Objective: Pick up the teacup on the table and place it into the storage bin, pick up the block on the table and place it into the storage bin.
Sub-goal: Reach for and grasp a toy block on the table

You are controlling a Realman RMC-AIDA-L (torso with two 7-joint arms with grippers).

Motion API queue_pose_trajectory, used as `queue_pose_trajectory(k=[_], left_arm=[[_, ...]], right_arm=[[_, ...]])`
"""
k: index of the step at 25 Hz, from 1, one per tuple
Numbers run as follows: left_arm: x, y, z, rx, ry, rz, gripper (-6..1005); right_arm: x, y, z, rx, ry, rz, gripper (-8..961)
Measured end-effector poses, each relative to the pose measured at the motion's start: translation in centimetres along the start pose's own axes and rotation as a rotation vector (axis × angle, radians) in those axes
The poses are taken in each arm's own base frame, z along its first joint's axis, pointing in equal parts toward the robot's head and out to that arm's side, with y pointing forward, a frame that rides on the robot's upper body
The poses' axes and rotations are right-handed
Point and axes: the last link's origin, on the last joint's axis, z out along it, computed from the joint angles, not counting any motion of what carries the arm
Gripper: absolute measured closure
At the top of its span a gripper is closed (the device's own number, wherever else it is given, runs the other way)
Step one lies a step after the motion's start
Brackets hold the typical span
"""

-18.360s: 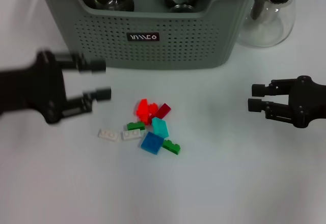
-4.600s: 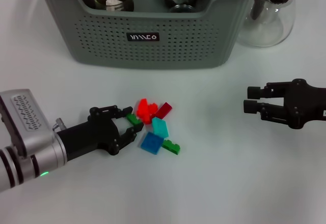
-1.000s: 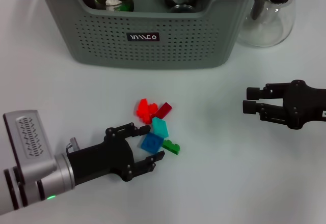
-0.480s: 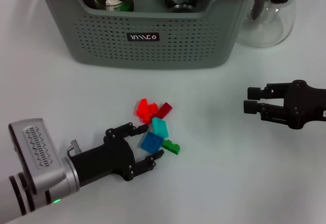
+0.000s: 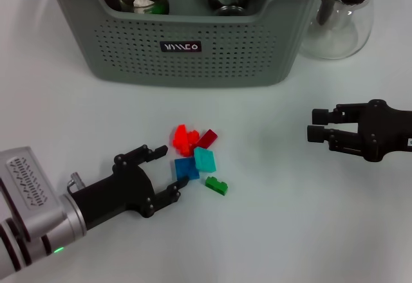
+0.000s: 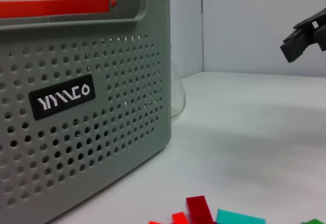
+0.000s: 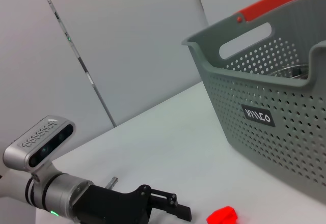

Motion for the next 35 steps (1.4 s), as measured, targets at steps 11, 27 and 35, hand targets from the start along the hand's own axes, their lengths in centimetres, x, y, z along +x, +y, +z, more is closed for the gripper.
queue_pose_trajectory(k=[11, 27, 35], left_arm=[[0.2, 0.2, 0.9, -0.030, -0.009, 0.009, 333], [-0.1, 0.7, 1.1, -0.053, -0.029, 0.014, 335], [0.1, 0.6, 1.0, -0.056, -0.019, 0.012, 414]], right_arm=[[0.0, 0.0, 0.0, 0.001, 0.001, -0.001, 528], [0.2, 0.0, -0.1, 0.003, 0.001, 0.005, 528], [0.3, 0.1, -0.1, 0.004, 0.002, 0.008, 528]])
